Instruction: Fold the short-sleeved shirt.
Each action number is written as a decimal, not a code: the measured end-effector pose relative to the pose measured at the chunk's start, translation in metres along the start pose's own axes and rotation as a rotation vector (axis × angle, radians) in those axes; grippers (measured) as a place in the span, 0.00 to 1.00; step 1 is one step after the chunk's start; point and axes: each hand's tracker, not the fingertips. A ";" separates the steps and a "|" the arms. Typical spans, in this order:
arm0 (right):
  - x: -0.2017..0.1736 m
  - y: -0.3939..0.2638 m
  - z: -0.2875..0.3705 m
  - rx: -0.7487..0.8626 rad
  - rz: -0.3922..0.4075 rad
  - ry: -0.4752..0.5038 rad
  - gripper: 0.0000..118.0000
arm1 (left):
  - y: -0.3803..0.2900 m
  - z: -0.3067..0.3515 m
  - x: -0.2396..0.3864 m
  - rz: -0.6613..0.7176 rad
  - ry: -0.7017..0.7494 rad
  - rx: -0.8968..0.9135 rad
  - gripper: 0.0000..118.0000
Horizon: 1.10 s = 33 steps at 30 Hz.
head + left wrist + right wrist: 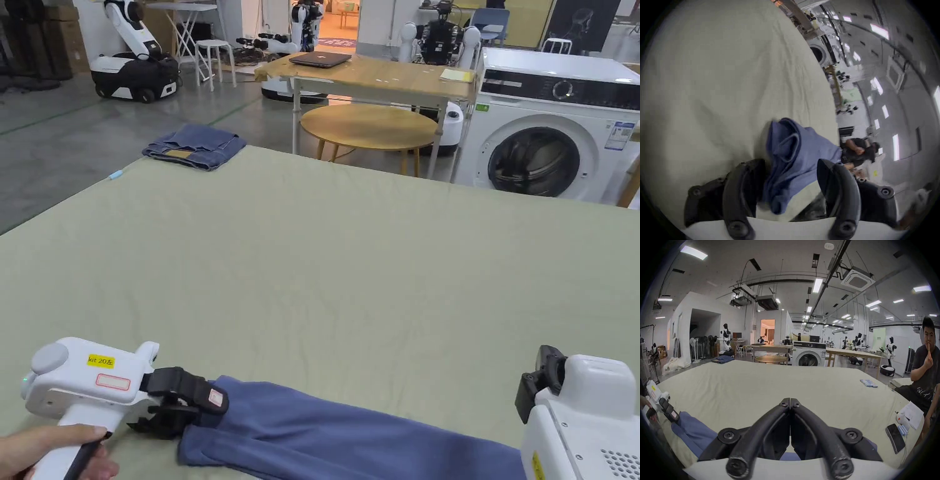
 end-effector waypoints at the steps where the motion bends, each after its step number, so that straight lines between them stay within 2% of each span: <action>1: 0.000 -0.001 0.000 -0.002 -0.003 0.001 0.00 | -0.002 -0.008 -0.004 0.020 -0.033 -0.018 0.55; 4: 0.001 -0.004 -0.001 -0.014 -0.011 0.003 0.00 | -0.004 -0.027 -0.009 0.022 -0.142 -0.039 0.54; 5: 0.001 -0.004 -0.001 -0.017 -0.017 0.002 0.00 | -0.007 -0.032 -0.006 0.016 -0.140 -0.023 0.50; 6: 0.001 -0.004 0.000 -0.019 -0.023 0.003 0.00 | -0.010 -0.037 -0.003 0.009 -0.125 -0.015 0.38; 7: 0.002 -0.004 0.000 -0.021 -0.023 0.006 0.00 | -0.003 -0.036 -0.008 -0.004 -0.082 -0.007 0.17; 8: 0.002 -0.005 -0.001 -0.023 -0.019 0.006 0.00 | -0.003 -0.042 -0.007 -0.031 -0.023 -0.021 0.06; 9: 0.002 -0.005 -0.001 -0.026 -0.015 0.006 0.00 | -0.006 -0.047 -0.006 -0.058 0.047 -0.023 0.03; 12: 0.003 -0.006 -0.002 -0.031 -0.009 0.011 0.00 | -0.012 -0.040 -0.005 -0.056 0.000 0.036 0.02; 19: 0.003 -0.006 -0.001 -0.036 0.004 0.022 0.00 | -0.009 -0.027 0.027 -0.142 0.153 0.045 0.01; 23: 0.004 -0.004 -0.002 -0.034 0.001 0.022 0.00 | -0.008 -0.012 0.053 -0.192 0.194 0.062 0.01; 28: 0.005 -0.001 -0.003 -0.028 0.001 0.025 0.00 | -0.003 0.029 0.067 -0.262 0.302 0.128 0.01; 30: 0.004 -0.001 -0.005 -0.026 0.006 0.025 0.00 | 0.000 0.050 0.070 -0.240 0.315 0.138 0.01; 33: 0.003 0.000 -0.006 -0.026 0.008 0.030 0.00 | -0.005 0.067 0.081 -0.229 0.418 0.166 0.01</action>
